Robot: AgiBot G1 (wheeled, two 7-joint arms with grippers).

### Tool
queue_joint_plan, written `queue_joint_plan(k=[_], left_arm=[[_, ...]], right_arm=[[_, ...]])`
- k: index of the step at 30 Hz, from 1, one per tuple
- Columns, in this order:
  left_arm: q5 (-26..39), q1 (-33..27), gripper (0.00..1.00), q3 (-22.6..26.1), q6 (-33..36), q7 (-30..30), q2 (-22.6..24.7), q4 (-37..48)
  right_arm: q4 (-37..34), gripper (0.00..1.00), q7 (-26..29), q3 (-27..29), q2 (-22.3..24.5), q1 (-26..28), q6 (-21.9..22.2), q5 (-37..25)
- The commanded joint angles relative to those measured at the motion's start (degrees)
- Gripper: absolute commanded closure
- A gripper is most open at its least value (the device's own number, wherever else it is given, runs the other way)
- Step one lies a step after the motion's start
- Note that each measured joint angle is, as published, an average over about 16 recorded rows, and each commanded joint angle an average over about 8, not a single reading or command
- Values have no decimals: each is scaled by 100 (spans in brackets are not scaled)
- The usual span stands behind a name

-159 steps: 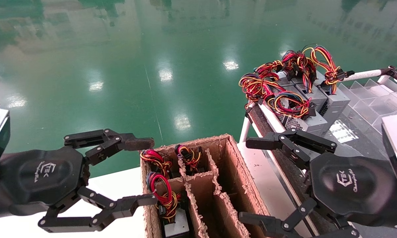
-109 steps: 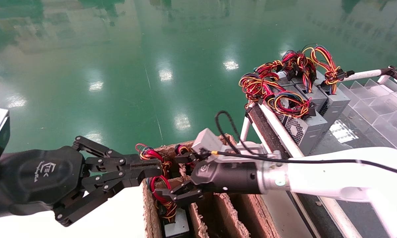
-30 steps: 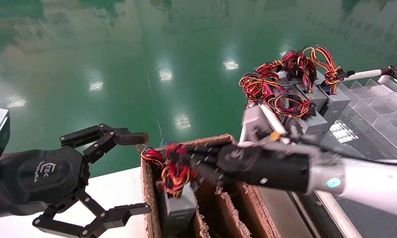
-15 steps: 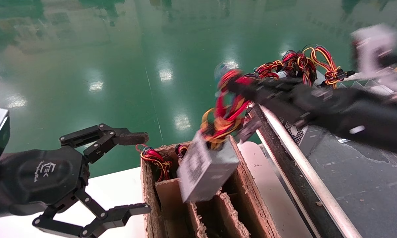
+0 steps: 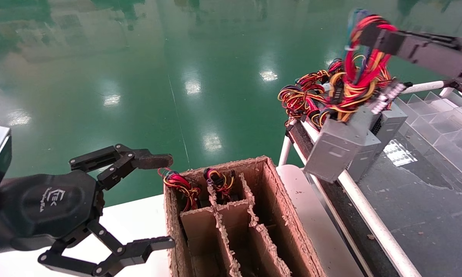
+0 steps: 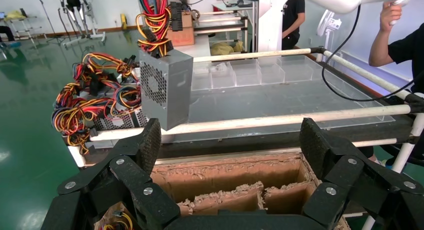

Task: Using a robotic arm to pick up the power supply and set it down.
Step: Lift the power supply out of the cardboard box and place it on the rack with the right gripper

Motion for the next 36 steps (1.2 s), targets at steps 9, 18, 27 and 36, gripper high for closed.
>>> queue_joint_plan(k=[9, 18, 27, 36], left_arm=[[0, 0, 0, 1, 0, 0, 0, 0], [-1, 0, 0, 1, 0, 1, 0, 0], [-1, 0, 0, 2, -1, 1, -1, 0], [-2, -1, 0, 2, -1, 1, -1, 0]], right_arm=[[-522, 100, -22, -342, 832, 162, -31, 37], [-910, 100, -12, -551, 1388, 12, 19, 197], [-1593, 100, -283, -770, 1398, 20, 84, -2], [-2091, 100, -495, -960, 1034, 272, 186, -261]])
